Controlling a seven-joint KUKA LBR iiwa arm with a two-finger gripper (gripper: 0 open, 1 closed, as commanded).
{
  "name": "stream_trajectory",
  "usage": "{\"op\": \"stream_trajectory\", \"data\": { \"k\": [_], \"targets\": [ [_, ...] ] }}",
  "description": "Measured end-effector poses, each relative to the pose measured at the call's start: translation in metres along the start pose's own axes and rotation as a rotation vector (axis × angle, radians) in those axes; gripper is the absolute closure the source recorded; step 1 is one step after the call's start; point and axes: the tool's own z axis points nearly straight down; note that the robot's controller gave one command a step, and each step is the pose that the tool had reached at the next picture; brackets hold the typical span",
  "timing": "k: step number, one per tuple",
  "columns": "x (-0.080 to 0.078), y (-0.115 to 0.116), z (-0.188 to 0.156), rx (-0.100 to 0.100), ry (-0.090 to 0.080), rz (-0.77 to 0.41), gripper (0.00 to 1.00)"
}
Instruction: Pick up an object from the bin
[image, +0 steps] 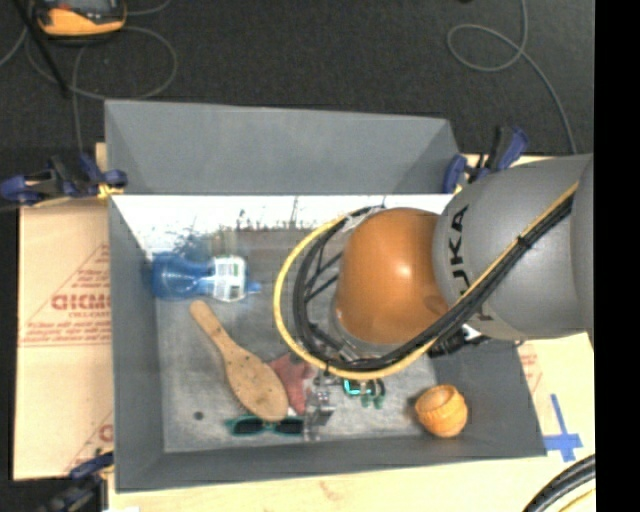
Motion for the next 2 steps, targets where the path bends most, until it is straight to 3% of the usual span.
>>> {"op": "stream_trajectory", "data": {
  "k": [1,2],
  "targets": [
    [-0.002,0.000,-0.004,-0.001,-0.008,0.003,0.00],
    [0.002,0.018,0.090,0.001,-0.010,-0.175,1.00]
  ]
}}
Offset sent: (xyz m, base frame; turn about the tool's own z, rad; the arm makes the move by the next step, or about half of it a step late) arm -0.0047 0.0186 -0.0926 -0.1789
